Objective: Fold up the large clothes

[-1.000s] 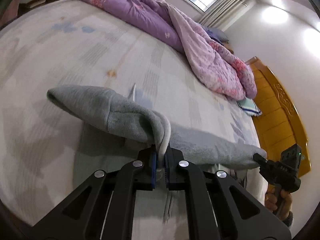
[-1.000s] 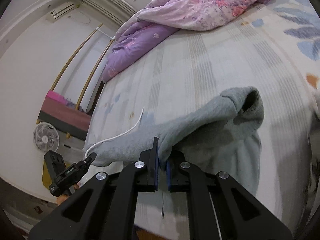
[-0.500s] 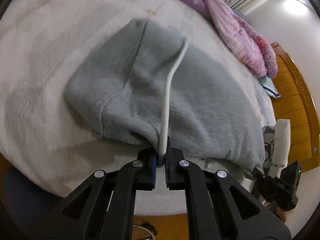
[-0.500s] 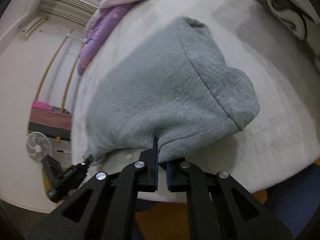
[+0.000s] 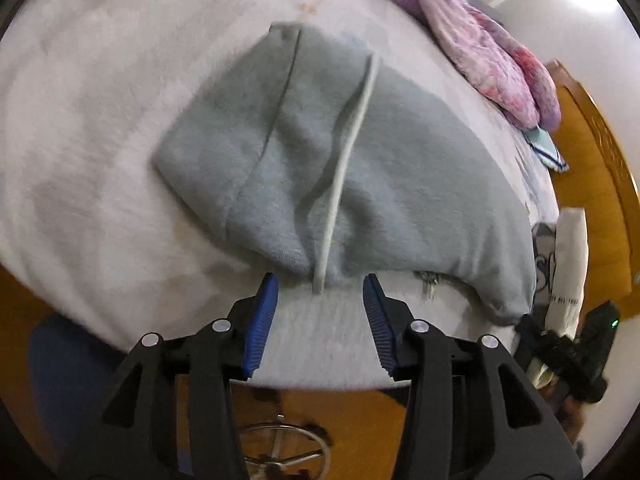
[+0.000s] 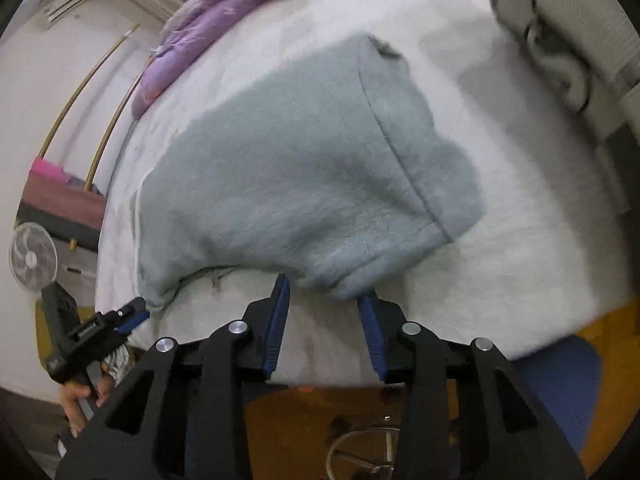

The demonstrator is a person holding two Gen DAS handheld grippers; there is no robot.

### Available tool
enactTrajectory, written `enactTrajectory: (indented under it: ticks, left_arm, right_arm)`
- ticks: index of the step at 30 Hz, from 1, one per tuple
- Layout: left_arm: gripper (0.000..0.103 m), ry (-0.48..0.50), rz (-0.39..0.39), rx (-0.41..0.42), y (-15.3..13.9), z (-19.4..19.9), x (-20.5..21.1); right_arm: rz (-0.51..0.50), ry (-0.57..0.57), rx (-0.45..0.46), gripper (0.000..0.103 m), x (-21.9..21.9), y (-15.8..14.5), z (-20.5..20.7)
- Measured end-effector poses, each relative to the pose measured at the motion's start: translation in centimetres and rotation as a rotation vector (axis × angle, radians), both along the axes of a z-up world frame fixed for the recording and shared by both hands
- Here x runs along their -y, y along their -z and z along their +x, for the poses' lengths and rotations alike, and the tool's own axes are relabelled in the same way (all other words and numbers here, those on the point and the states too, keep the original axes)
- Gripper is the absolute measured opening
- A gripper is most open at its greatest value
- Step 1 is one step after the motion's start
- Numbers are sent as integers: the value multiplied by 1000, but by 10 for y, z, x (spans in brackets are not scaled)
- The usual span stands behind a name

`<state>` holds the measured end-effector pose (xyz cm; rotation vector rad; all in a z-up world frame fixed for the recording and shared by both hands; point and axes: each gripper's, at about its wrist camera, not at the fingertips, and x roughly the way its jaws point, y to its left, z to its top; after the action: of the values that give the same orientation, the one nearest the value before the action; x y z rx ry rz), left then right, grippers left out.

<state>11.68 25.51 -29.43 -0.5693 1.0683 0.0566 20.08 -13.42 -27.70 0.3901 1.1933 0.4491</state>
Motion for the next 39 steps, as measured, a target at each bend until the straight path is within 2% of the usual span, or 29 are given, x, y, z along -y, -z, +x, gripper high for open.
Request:
enactTrajectory:
  ticks: [1,3,4,5,6,8,9,12,14,16,18,20,24,27,30,33,36,39]
  left_arm:
    - [45,13,40,12,-9,-4,2]
    - [45,25,65,64,-25,-6,6]
    - [51,33,58,90,-32,-3,8]
    - [60,46,54,113,-36,3,9]
    - [62,55,67,132,-38,11,11]
    - [62,70,148,117,-33,33,14]
    - [62,69,160,101,-27,40,13]
    - [61,12,139,-7,9,66,-5]
    - [61,-9,85,-39,28,71,-18]
    - [61,-2,90,-34,36,72,-21]
    - [61,27,131,-27,37,73,-16]
    - [61,46,148,-19,38,73,-14]
    - [61,52,93,10,25,67,-20]
    - [69,30,54,63,13,55,-32]
    - [70,-31,-2,104,6,47,-50]
    - [74,-104,-60,102,15,43,-70]
    - [74,-201,-69,87,30,38,-81]
    - [74,-208,-98,103,40,31,-80]
  right_arm:
    - [-24,-17,-2,34,0,-5,-2]
    - [-29,-23,39,34,6,-22,-7]
    - [-26,-25,52,34,6,-26,-6]
    - [-25,-13,73,34,7,-32,-2]
    - [-23,-1,100,32,6,-37,4]
    - [-51,17,134,28,4,-38,16]
    - [-74,27,149,25,-1,-35,30]
    - [-161,49,109,12,-8,-11,56]
    - [-218,65,34,0,-7,17,70]
    - [-252,63,-3,0,1,40,76]
    - [-223,75,-10,0,4,54,79]
    - [-246,66,-11,0,0,53,81]
    - [-287,46,-15,2,-11,32,82]
    - [-282,-21,107,2,-43,-11,79]
    - [-222,-129,161,2,-96,-33,87]
    - [-219,-201,182,2,-154,-38,107]
    - [-211,-228,165,2,-193,-32,121]
    - [-328,-201,159,2,-228,-14,144]
